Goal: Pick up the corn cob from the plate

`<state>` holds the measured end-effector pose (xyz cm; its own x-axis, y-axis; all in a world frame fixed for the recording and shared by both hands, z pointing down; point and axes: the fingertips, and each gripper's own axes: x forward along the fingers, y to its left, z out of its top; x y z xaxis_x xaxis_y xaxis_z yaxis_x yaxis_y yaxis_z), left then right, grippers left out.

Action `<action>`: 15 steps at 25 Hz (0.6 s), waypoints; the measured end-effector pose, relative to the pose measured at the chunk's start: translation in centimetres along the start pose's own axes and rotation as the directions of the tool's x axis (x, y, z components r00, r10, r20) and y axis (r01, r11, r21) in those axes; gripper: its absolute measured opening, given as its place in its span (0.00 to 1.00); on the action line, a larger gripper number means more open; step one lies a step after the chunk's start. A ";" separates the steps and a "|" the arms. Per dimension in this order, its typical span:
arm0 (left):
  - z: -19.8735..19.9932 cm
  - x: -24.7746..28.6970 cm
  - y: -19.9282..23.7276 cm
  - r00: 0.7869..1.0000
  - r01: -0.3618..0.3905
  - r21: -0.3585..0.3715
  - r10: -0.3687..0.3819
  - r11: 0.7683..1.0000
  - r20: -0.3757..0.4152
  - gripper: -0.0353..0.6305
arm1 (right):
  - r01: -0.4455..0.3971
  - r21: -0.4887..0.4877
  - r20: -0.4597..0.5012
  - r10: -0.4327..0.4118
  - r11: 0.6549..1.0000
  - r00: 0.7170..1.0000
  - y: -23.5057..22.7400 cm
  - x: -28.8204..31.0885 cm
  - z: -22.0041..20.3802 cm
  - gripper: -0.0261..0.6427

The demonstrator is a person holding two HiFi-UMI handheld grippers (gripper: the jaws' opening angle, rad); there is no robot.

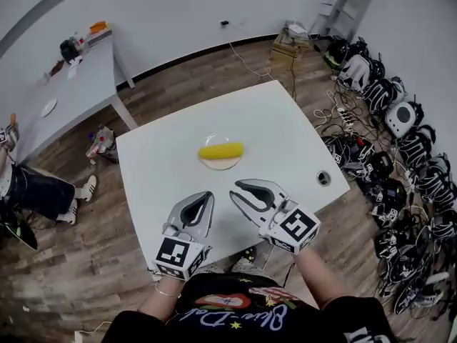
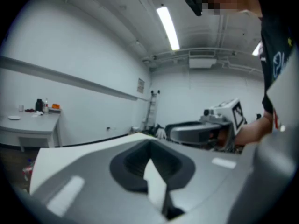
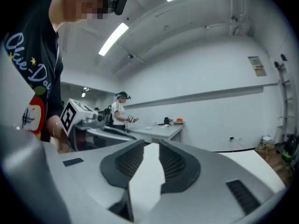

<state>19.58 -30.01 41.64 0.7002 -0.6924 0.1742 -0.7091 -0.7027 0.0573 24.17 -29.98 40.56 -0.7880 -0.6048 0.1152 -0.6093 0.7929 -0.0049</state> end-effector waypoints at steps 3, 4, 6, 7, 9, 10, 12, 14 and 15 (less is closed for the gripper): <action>-0.6 0.1 2.0 0.995 -0.092 0.020 0.092 0.996 -0.038 0.04 | -0.112 -0.175 -0.225 0.071 0.978 0.972 -5.1 2.9 -3.4 0.32; -0.7 -0.1 2.9 0.991 -0.124 0.014 0.125 0.992 -0.048 0.04 | -0.150 -0.234 -0.297 0.076 0.961 0.952 -6.7 4.2 -4.4 0.33; -0.9 -0.5 4.5 0.983 -0.175 -0.010 0.174 0.984 -0.059 0.04 | -0.230 -0.311 -0.427 0.080 0.922 0.901 -9.3 7.0 -6.4 0.35; -0.9 -0.6 5.2 0.980 -0.193 -0.023 0.191 0.981 -0.060 0.04 | -0.271 -0.327 -0.483 0.086 0.905 0.871 -10.2 8.3 -7.4 0.37; -0.7 -0.7 6.4 0.973 -0.227 -0.048 0.225 0.973 -0.056 0.04 | -0.342 -0.321 -0.562 0.113 0.883 0.819 -11.5 10.9 -9.1 0.40; -0.7 -0.8 6.8 0.969 -0.243 -0.062 0.240 0.968 -0.052 0.04 | -0.369 -0.300 -0.589 0.134 0.879 0.797 -12.0 12.1 -9.9 0.40; -0.7 -1.1 7.5 0.963 -0.267 -0.082 0.264 0.960 -0.048 0.04 | -0.415 -0.233 -0.644 0.180 0.879 0.743 -12.4 14.0 -12.0 0.41; -0.9 -1.6 8.0 0.955 -0.295 -0.085 0.292 0.952 -0.046 0.04 | -0.454 -0.170 -0.705 0.214 0.875 0.676 -12.7 15.3 -14.2 0.41; -1.1 -2.0 8.3 0.949 -0.314 -0.087 0.311 0.945 -0.046 0.04 | -0.474 -0.147 -0.735 0.224 0.868 0.639 -12.9 15.7 -15.2 0.41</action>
<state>12.23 -34.30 42.83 0.4403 -0.8684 0.2282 -0.8975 -0.4327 0.0850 21.01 -48.57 57.50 -0.5754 -0.1546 0.8031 -0.1428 0.9859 0.0874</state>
